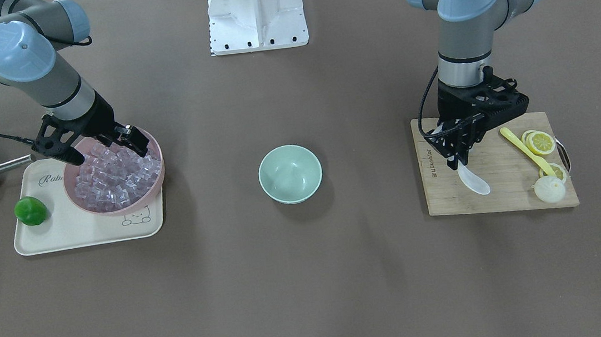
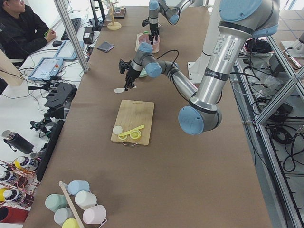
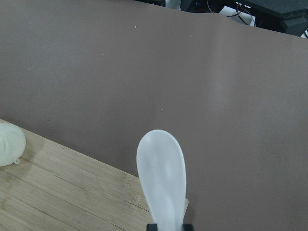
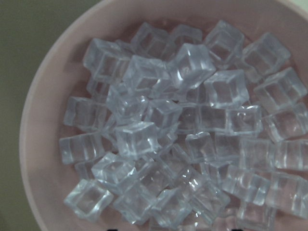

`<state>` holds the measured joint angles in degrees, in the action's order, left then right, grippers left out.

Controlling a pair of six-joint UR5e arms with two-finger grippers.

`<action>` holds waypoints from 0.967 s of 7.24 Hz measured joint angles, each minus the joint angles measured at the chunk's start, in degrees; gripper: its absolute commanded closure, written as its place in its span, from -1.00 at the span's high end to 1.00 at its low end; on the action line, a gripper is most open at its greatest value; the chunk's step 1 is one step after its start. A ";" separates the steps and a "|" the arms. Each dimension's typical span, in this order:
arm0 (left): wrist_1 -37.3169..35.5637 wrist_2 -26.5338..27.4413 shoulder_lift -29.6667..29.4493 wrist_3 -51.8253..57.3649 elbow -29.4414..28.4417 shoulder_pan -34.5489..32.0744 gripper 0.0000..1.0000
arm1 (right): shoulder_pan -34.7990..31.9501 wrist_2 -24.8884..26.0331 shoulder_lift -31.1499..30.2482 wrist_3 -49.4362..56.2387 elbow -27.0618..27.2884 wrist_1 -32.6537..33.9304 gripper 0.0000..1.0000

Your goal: Put spoon and ice into bowl

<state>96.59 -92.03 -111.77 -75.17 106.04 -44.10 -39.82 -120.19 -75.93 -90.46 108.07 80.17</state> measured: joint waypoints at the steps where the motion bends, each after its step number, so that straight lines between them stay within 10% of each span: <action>1: 0.00 0.03 0.02 0.18 0.05 -0.05 -1.00 | 0.48 0.03 0.08 -1.10 -0.01 0.04 0.52; 5: 0.00 0.10 0.01 0.28 0.15 -0.10 -1.00 | 1.31 0.26 -0.66 -1.98 -0.09 0.09 0.29; 7: 0.00 0.10 -0.05 0.29 0.23 -0.04 -1.00 | 1.68 0.66 -0.85 -2.00 -0.41 0.16 -0.79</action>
<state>96.59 -91.93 -111.82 -74.88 106.27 -44.14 -38.14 -119.54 -76.78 -92.46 107.65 80.33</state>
